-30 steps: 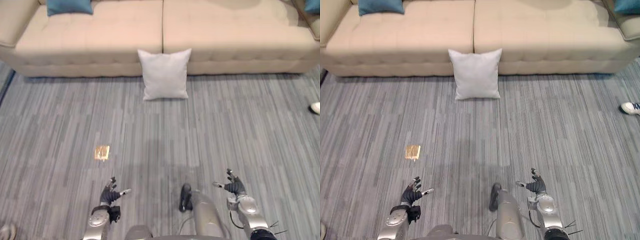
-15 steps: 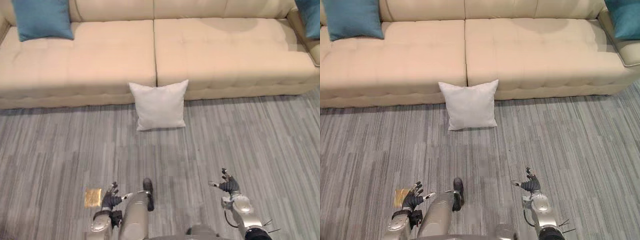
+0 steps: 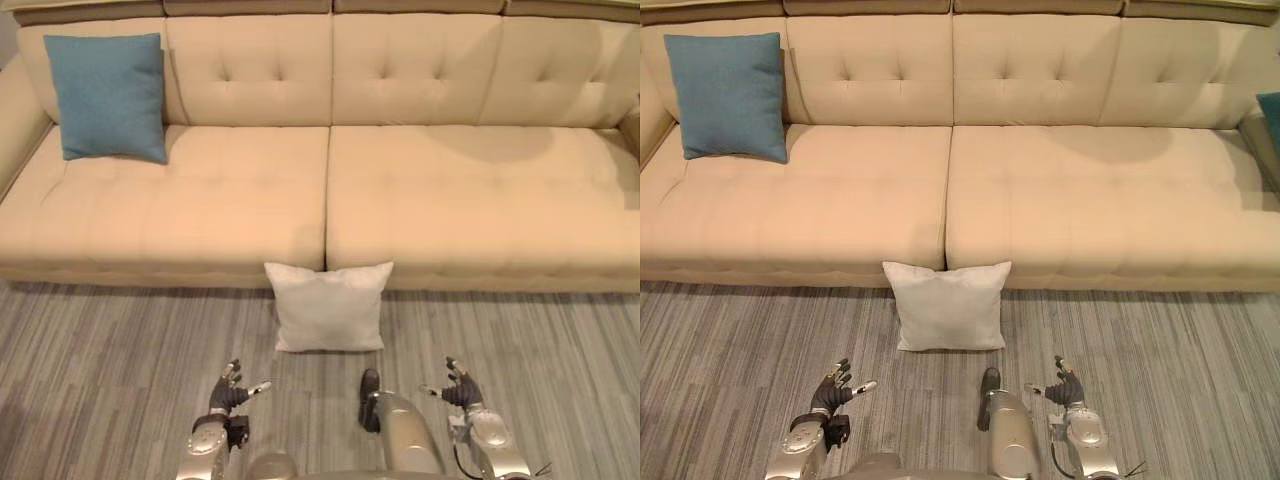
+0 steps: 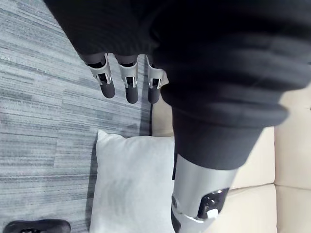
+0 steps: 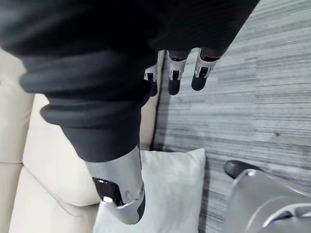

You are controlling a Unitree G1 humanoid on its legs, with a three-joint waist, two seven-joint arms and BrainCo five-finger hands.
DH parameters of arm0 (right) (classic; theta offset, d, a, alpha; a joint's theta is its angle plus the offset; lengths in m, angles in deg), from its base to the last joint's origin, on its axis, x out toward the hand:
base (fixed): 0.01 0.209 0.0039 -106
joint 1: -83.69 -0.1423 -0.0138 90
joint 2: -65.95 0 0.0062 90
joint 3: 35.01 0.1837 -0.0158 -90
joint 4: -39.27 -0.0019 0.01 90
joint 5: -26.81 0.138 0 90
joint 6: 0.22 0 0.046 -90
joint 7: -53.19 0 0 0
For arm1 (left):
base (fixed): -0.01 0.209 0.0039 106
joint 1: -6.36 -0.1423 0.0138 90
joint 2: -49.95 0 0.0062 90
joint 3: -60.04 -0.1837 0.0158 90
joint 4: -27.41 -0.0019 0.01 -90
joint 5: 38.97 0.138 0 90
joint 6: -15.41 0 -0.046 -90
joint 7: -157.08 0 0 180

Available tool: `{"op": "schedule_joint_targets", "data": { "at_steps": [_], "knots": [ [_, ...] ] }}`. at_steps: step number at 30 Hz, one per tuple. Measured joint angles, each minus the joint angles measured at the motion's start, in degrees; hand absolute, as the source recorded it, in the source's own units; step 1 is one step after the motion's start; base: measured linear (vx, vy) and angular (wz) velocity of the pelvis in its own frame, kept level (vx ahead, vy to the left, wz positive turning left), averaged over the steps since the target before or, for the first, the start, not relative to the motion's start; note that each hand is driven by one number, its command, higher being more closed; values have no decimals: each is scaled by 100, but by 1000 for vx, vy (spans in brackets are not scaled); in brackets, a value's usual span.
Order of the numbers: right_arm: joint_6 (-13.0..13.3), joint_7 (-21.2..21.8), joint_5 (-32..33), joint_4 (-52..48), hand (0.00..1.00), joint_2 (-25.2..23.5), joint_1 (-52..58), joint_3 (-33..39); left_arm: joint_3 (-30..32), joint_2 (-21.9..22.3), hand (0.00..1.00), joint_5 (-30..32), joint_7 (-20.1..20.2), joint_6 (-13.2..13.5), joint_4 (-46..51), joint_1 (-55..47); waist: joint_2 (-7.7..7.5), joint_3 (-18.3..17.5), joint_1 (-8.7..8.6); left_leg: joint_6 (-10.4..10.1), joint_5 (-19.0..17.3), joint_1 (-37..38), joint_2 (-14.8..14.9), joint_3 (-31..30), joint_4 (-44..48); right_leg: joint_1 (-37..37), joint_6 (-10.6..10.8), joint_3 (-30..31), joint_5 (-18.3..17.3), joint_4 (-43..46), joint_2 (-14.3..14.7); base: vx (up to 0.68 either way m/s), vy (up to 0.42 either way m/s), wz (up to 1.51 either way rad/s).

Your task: Pick up cushions and gather them together orderly.

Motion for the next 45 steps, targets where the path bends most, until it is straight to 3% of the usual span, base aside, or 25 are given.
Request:
{"op": "schedule_joint_targets", "data": {
  "at_steps": [2,4,5,6,7,11,13,17,20,22,26,29,32,38,39,45],
  "knots": [
    [62,-18,86,-102,0,-3,-119,121,-16,77,0,0,3,-1,1,33,-11,-9,38,227,-133,-400,-124,215,-988,242,39,79,22,-347,20,336,-89,-16],
    [90,-33,83,-82,0,7,-191,165,-10,69,0,1,-5,-2,-3,51,37,-15,100,222,-71,-436,-287,114,-2141,231,77,241,48,-398,68,240,7,-46],
    [89,-53,83,-54,0,12,-223,179,-12,66,0,1,-8,-2,-15,42,95,-34,99,230,142,-392,-395,28,-2801,229,91,313,48,-423,115,256,88,-54],
    [88,-70,82,-53,0,27,-229,198,-18,74,0,1,-5,-1,-66,38,189,-53,98,320,581,-340,-428,-45,-3337,225,148,410,31,-440,196,255,148,-72],
    [73,-101,78,-1,0,-45,-266,199,-11,8,0,3,-7,-5,-199,100,137,-35,118,394,866,-211,-506,-14,-3460,226,243,597,29,-446,187,285,173,-54],
    [85,-137,11,-1,0,-35,-313,160,-121,-115,0,8,-6,7,-203,346,76,-50,75,500,803,-224,-819,224,-3584,-43,530,792,-117,-253,-162,144,142,-20],
    [85,-155,-105,33,0,-20,-579,18,-119,-230,0,8,-23,10,-182,462,85,98,70,544,772,-370,-873,324,-3413,-326,616,893,-188,90,-246,8,93,-24],
    [91,-306,-154,188,0,71,-1372,-166,-104,-529,0,-66,-209,42,-154,1081,101,670,85,766,594,-1049,-812,349,-2568,-992,589,891,-255,828,-371,-118,88,-3],
    [94,-506,-127,185,0,102,-1705,-168,11,-624,0,-306,-435,142,-118,1571,111,950,129,866,65,-1777,-644,289,-1780,-1704,583,878,-666,1614,-446,-208,53,7],
    [92,-642,-23,256,0,118,-2038,-156,310,-638,0,-602,-600,166,-123,2043,86,1136,187,899,-246,-2646,-476,205,-970,-2526,564,897,-863,2322,-474,-235,39,-4],
    [60,-873,398,639,0,191,-3158,-58,1176,-651,0,-1096,-798,234,-186,3139,54,1435,234,981,-319,-4167,-227,239,-232,-4027,511,923,-856,2928,-518,-205,-2,-10],
    [59,-1001,649,671,0,349,-4068,-11,1477,-667,0,-1254,-889,276,-206,3894,58,1600,237,1069,-253,-5119,-130,220,158,-4977,461,934,-779,3306,-543,-91,-20,-5],
    [61,-1125,835,759,0,590,-5367,-30,1466,-712,0,-1414,-905,316,-187,4764,49,1690,247,1190,-206,-6268,2,200,670,-6148,430,980,-757,3837,-551,-48,-21,-8],
    [78,-1293,871,761,0,771,-6872,-401,981,-712,0,-1538,-982,380,304,5504,51,1690,271,1215,-200,-7228,103,157,1089,-7138,435,1000,-780,4328,-586,-53,-24,0],
    [78,-1308,872,760,100,759,-6966,-462,915,-708,100,-1551,-1000,391,341,5596,51,1689,275,1219,-202,-7309,108,146,1125,-7224,440,1001,-789,4361,-590,-95,-25,5],
    [78,-1692,874,764,100,435,-7507,-498,362,-600,100,-1582,-1239,397,360,6277,55,1688,230,1218,-201,-7938,161,72,1309,-7786,326,916,-786,4547,-628,-78,8,1]
  ]
}}
